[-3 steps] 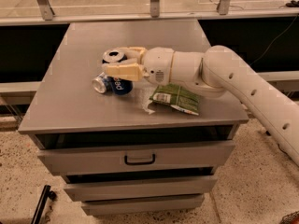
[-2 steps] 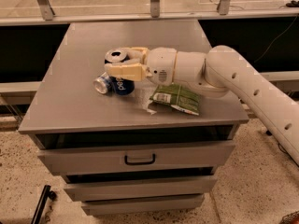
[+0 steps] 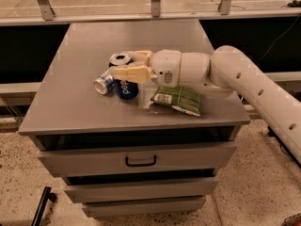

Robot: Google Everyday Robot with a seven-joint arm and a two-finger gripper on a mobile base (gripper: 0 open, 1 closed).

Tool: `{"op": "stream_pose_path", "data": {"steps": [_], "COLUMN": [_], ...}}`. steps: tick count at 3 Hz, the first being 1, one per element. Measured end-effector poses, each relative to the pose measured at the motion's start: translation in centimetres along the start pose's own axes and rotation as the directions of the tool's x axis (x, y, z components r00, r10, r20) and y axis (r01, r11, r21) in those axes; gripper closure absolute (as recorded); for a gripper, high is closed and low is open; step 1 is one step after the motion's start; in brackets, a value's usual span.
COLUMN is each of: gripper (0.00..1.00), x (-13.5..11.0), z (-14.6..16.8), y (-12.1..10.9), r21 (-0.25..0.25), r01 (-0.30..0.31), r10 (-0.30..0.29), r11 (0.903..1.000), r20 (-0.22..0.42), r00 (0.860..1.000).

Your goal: Place pepsi can upright

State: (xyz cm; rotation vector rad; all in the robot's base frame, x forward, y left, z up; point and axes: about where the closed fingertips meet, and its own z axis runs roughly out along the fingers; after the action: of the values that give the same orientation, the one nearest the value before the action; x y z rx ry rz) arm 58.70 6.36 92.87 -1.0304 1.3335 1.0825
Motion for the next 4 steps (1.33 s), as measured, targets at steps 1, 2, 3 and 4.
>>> {"op": "stream_pose_path", "data": {"steps": [1,2,3,4], "gripper": [1.00,0.82,0.59,0.35], "x": [0.77,1.19,1.61,1.62], "z": [-0.33,-0.45,-0.41,-0.35], "y": [-0.11,-0.24,-0.28,-0.25], "r21": [0.005,0.012,0.012,0.011], "r01": [-0.036,-0.065,-0.089,-0.091], "r10": [0.036,0.065,0.089,0.091], "r11": [0.9993,0.9978,0.9960,0.9958], "r20": [-0.019,-0.008,0.006,0.007], "r00": [0.999,0.998,0.996,0.996]}}
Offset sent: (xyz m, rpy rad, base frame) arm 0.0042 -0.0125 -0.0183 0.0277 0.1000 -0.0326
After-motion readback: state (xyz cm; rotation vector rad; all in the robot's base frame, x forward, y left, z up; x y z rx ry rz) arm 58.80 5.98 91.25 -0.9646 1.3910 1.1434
